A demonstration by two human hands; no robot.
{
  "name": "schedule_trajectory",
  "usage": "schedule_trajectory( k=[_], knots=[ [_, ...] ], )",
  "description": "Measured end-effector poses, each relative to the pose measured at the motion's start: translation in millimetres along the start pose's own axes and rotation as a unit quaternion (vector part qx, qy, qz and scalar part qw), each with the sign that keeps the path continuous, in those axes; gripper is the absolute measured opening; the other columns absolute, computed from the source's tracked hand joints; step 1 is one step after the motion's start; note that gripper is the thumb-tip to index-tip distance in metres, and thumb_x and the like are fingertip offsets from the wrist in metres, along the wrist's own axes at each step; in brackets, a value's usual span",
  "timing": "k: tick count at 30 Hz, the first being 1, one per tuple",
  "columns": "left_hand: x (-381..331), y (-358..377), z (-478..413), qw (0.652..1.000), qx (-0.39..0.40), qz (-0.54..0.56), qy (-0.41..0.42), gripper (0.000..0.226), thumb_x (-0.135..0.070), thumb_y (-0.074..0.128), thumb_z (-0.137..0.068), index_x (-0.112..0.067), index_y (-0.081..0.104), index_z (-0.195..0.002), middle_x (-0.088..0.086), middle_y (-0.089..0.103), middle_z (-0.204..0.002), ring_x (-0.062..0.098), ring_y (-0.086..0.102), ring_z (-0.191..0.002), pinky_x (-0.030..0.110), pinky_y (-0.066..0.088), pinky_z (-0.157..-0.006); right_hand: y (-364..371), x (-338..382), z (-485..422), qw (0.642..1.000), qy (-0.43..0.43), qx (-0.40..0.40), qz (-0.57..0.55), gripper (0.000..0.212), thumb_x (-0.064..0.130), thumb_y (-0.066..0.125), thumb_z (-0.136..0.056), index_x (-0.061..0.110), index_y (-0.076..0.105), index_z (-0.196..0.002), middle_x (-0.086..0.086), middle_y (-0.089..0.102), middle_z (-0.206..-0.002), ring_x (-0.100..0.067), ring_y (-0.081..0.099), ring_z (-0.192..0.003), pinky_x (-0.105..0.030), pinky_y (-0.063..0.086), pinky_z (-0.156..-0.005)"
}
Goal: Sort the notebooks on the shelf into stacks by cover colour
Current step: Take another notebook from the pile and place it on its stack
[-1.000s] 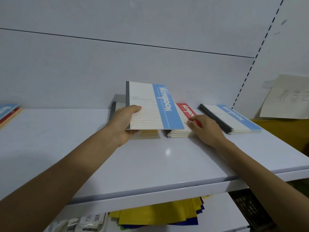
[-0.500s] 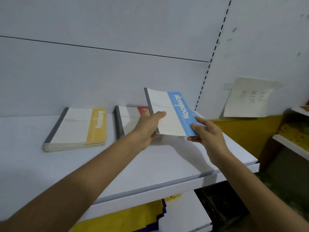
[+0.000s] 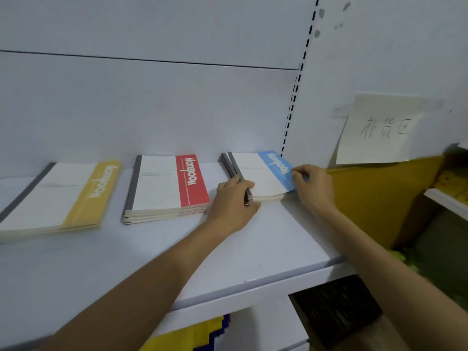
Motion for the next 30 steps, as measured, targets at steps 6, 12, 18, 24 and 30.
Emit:
schedule_trajectory(
  k=[6,12,18,24,30],
  knots=[
    [0,-1,5,0.990,-0.022,-0.126,0.057,0.040,-0.037,0.057,-0.091,-0.023,0.052,-0.129,-0.006,0.054,-0.131,0.021,0.049,-0.114,0.039,0.046,-0.089,10,-19,-6,0.999,0.016,0.028,0.010,0.030,0.030,0.058,-0.090,0.015,0.065,-0.115,-0.003,0.066,-0.114,-0.022,0.060,-0.102,-0.039,0.048,-0.089],
    [2,6,3,0.991,-0.032,-0.119,0.050,0.042,-0.048,0.056,-0.089,-0.017,0.051,-0.117,-0.003,0.051,-0.122,0.020,0.051,-0.106,0.035,0.048,-0.081,12,-19,-7,0.999,-0.004,0.035,0.026,0.025,0.036,0.061,-0.089,0.021,0.068,-0.107,0.002,0.067,-0.111,-0.016,0.059,-0.098,-0.038,0.050,-0.085],
    [5,8,1,0.995,-0.023,-0.098,0.016,0.041,-0.041,0.056,-0.091,-0.015,0.044,-0.120,0.004,0.054,-0.126,0.022,0.054,-0.106,0.037,0.048,-0.085,12,-19,-7,0.998,-0.025,0.042,0.029,0.028,0.037,0.060,-0.090,0.020,0.067,-0.111,0.001,0.067,-0.112,-0.015,0.059,-0.098,-0.031,0.049,-0.077],
    [5,4,-3,0.997,-0.016,-0.062,-0.043,0.052,-0.048,0.052,-0.092,-0.019,0.036,-0.132,0.001,0.058,-0.127,0.022,0.058,-0.109,0.041,0.047,-0.092,16,-15,-7,0.995,-0.050,0.074,0.047,0.033,0.030,0.049,-0.097,0.019,0.060,-0.126,-0.003,0.061,-0.127,-0.022,0.056,-0.112,-0.036,0.046,-0.092],
    [5,2,-3,1.000,0.005,-0.014,-0.021,0.050,-0.039,0.054,-0.093,-0.018,0.041,-0.137,-0.002,0.054,-0.135,0.019,0.052,-0.121,0.039,0.046,-0.096,17,-18,-9,0.993,-0.056,0.095,0.046,0.031,0.028,0.046,-0.099,0.022,0.059,-0.126,-0.005,0.059,-0.129,-0.023,0.054,-0.112,-0.036,0.045,-0.090]
  ],
)
Point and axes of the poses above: each hand's wrist, its own z-axis away from the middle knuckle, its own y-axis out of the palm, x = y × z, the point moved 1 cm from there along -z, towards the middle knuckle
